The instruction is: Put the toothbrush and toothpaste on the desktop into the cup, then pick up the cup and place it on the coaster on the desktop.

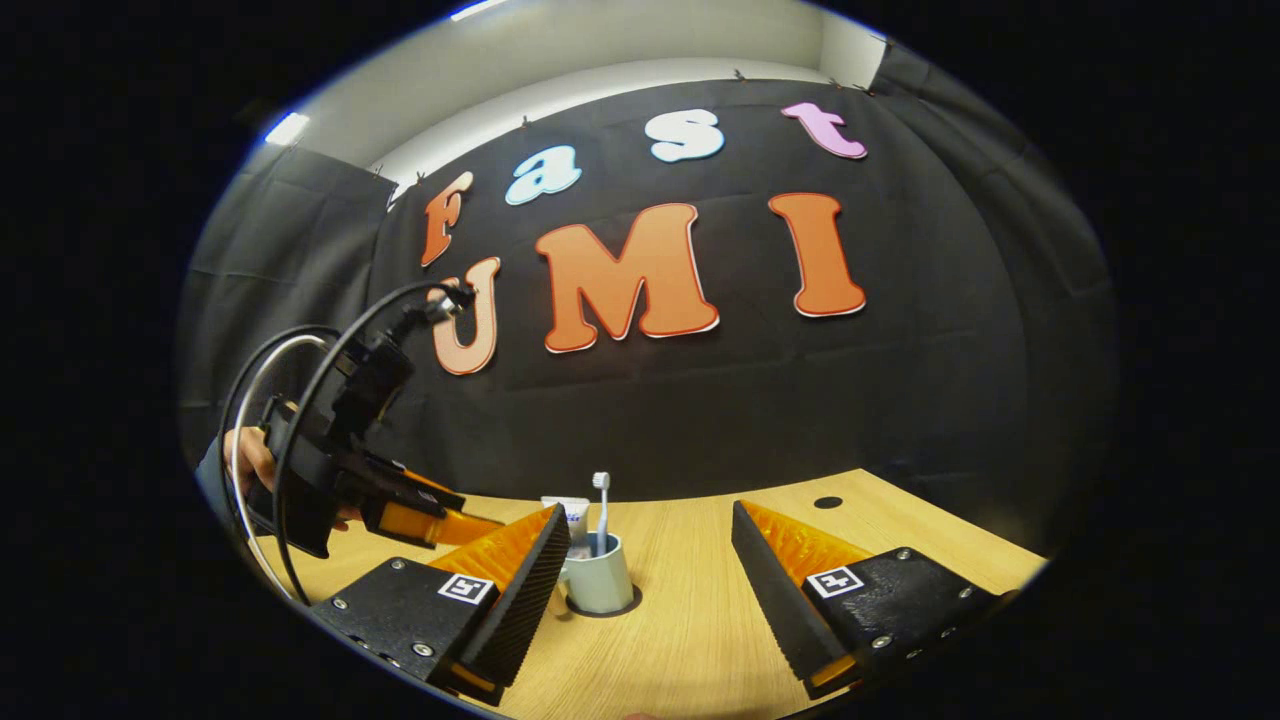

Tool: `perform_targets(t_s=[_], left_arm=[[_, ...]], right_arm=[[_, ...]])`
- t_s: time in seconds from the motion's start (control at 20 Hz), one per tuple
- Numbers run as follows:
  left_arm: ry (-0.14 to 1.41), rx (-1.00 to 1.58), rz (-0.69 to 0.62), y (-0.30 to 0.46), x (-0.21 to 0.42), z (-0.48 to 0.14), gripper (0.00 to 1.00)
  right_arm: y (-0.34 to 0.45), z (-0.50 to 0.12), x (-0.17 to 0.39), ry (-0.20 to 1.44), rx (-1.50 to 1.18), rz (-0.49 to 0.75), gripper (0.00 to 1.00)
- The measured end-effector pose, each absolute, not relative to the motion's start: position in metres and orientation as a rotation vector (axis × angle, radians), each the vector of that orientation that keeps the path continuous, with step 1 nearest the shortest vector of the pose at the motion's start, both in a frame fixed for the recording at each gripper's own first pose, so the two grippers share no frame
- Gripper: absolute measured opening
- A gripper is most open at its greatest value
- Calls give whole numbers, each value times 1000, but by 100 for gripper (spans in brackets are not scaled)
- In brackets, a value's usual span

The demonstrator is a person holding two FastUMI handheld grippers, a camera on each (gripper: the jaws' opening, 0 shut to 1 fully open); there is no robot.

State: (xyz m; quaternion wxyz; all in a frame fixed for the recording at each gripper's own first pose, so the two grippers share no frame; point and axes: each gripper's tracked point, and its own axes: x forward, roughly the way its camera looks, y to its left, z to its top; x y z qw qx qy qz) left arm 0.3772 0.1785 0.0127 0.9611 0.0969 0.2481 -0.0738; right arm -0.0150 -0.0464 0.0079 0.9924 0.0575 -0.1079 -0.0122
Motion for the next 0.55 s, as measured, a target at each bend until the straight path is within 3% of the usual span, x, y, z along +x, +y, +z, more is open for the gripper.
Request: perform_targets(t_s=[0.55], left_arm=[[49, 155, 39, 196, 348, 67, 100]], right_arm=[[-3, 27, 5, -250, 21, -11, 98]])
